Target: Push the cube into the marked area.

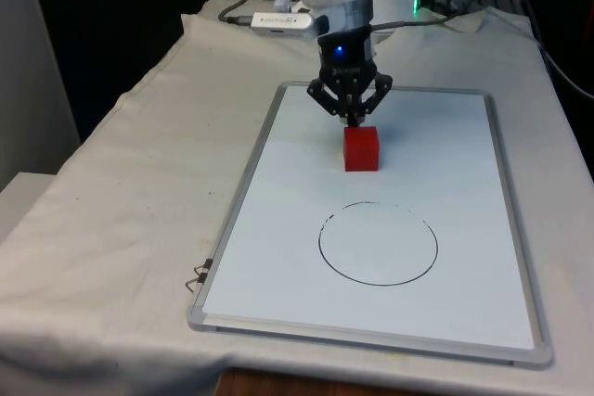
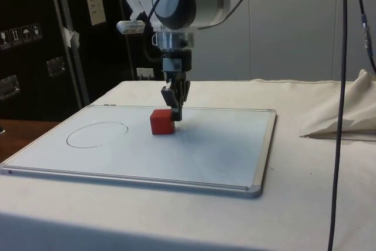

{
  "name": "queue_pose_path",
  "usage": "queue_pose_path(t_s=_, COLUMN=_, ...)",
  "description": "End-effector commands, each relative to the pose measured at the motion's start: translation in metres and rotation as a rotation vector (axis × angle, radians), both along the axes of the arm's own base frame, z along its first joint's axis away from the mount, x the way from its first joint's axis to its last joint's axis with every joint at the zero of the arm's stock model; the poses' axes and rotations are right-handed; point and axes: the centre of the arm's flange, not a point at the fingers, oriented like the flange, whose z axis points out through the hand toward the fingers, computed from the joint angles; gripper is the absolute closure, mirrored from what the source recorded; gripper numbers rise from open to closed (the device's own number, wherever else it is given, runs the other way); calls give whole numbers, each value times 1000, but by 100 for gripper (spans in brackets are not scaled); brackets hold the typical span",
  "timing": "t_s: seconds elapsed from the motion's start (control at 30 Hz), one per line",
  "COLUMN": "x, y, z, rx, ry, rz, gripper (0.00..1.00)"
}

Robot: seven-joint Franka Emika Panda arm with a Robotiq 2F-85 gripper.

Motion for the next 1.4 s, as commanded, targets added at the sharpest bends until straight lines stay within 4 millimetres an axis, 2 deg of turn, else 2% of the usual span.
queue_pose_path(t_s=0.0, x=2, y=3, z=1, rx=19, ry=-3, rz=-2, gripper=100)
queue_pose_path(t_s=0.2, x=12, y=6, z=1, rx=44, ry=-7, rz=-23, gripper=100)
queue_pose_path(t_s=0.23, x=8, y=3, z=0, rx=26, ry=-3, rz=-22, gripper=100)
queue_pose_path(t_s=0.5, x=39, y=10, z=-1, rx=56, ry=-21, rz=-32, gripper=100)
queue_pose_path(t_s=0.53, x=36, y=8, z=0, rx=44, ry=-18, rz=-30, gripper=100)
queue_pose_path(t_s=0.6, x=49, y=12, z=-4, rx=57, ry=-23, rz=-30, gripper=100)
queue_pose_path(t_s=0.77, x=65, y=14, z=-11, rx=55, ry=-27, rz=-28, gripper=100)
queue_pose_path(t_s=0.8, x=63, y=12, z=-10, rx=46, ry=-29, rz=-27, gripper=100)
queue_pose_path(t_s=0.9, x=79, y=15, z=-17, rx=49, ry=-32, rz=-25, gripper=100)
queue_pose_path(t_s=1.1, x=95, y=9, z=-18, rx=40, ry=-38, rz=-10, gripper=100)
queue_pose_path(t_s=1.17, x=94, y=12, z=-19, rx=38, ry=-42, rz=-13, gripper=100)
queue_pose_path(t_s=1.37, x=109, y=3, z=-14, rx=34, ry=-51, rz=6, gripper=100)
